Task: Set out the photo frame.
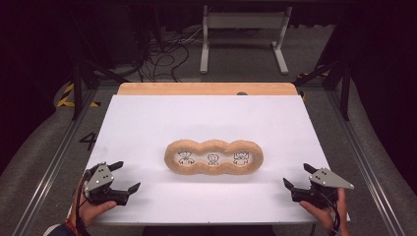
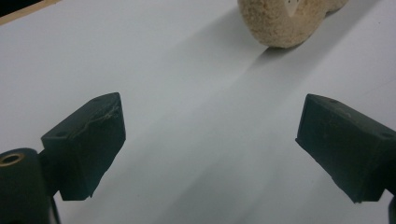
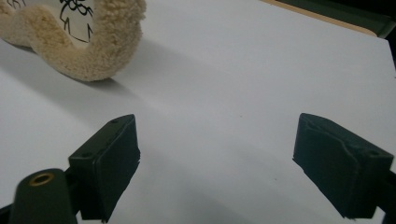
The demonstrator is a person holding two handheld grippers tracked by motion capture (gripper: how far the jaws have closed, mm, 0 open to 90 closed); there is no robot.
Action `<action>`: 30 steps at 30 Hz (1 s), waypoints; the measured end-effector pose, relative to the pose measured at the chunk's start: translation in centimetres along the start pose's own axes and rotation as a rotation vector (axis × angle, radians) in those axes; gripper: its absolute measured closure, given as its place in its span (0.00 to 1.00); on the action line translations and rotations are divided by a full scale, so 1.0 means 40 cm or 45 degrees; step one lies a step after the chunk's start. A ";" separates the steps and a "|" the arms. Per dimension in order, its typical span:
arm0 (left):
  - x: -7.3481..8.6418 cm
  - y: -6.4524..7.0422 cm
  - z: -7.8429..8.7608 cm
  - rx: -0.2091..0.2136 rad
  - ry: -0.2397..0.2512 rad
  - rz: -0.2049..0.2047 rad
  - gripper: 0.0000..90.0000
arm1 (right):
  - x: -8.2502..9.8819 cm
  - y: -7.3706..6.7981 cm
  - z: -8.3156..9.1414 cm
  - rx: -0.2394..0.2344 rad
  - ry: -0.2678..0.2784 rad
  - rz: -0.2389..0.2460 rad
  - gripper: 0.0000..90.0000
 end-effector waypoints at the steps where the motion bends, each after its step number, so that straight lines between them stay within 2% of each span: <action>1: 0.005 -0.004 0.001 -0.001 -0.001 0.002 0.09 | 0.004 0.004 0.002 0.008 0.003 -0.010 0.15; 5: 0.019 -0.017 0.013 0.002 0.023 0.019 0.09 | 0.014 0.015 0.012 0.037 0.051 -0.058 0.15; 7: 0.027 -0.027 0.018 0.012 0.051 0.058 0.09 | 0.020 0.019 0.017 0.057 0.100 -0.106 0.15; 11: 0.042 -0.040 0.022 0.007 0.078 0.131 0.08 | 0.028 0.021 0.017 0.078 0.106 -0.124 0.12; 15: 0.045 -0.043 0.029 -0.004 0.104 0.158 0.08 | 0.036 0.026 0.012 0.068 0.096 -0.139 0.12; 19: 0.044 -0.039 0.028 -0.008 0.105 0.154 0.08 | 0.038 0.027 0.011 0.070 0.086 -0.130 0.12; 23: 0.041 -0.036 0.028 -0.012 0.096 0.118 0.08 | 0.037 0.031 0.015 0.085 0.087 -0.128 0.11; 26: 0.041 -0.032 0.027 -0.007 0.092 0.111 0.08 | 0.037 0.032 0.017 0.093 0.085 -0.127 0.11; 30: 0.040 -0.030 0.029 -0.008 0.090 0.102 0.08 | 0.029 0.025 0.027 0.107 0.100 -0.102 0.11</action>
Point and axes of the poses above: each handheld gripper's, and its own axes: z roughly backward along the jaws, x roughly out of its underside, y roughly to its right, the point moved 1 cm from there along -z, roughly forward along the jaws, and after that the axes turned 2 degrees about -x, right-handed, at the moved point
